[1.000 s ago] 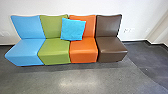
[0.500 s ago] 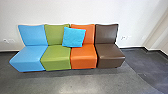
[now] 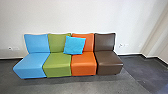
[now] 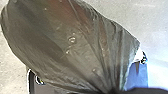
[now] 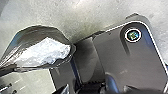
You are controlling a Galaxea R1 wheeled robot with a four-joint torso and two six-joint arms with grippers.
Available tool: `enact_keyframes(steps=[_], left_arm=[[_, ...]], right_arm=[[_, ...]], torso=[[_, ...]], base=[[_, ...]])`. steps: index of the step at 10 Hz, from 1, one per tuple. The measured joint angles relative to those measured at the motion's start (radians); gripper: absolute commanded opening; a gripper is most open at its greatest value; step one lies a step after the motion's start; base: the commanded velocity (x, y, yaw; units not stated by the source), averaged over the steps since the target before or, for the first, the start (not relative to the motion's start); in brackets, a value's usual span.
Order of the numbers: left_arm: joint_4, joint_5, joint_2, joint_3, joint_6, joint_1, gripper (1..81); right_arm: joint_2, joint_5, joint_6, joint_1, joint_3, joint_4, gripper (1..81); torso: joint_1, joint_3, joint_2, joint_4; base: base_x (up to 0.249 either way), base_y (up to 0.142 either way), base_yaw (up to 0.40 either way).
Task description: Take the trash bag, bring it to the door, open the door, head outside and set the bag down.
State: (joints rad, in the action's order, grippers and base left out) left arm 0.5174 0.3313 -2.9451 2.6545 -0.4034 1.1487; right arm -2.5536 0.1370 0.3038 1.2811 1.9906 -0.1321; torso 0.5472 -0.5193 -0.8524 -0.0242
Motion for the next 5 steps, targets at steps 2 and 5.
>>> enact_keyframes(steps=[2, 5], left_arm=[[0.0, -0.052, 0.0, 0.004, -0.02, 0.034, 1.0], [0.0, -0.101, -0.023, 0.012, -0.037, 0.088, 1.0]], right_arm=[[-0.029, -0.008, -0.004, 0.005, 0.021, 0.004, 81.1], [-0.048, -0.01, -0.015, 0.022, 0.044, 0.011, 81.1]], torso=[[-0.043, 0.042, 0.06, 0.0], [-0.107, 0.056, 0.159, 0.0]], base=[[0.0, 0.0, 0.0], [0.0, 0.0, 0.0]])
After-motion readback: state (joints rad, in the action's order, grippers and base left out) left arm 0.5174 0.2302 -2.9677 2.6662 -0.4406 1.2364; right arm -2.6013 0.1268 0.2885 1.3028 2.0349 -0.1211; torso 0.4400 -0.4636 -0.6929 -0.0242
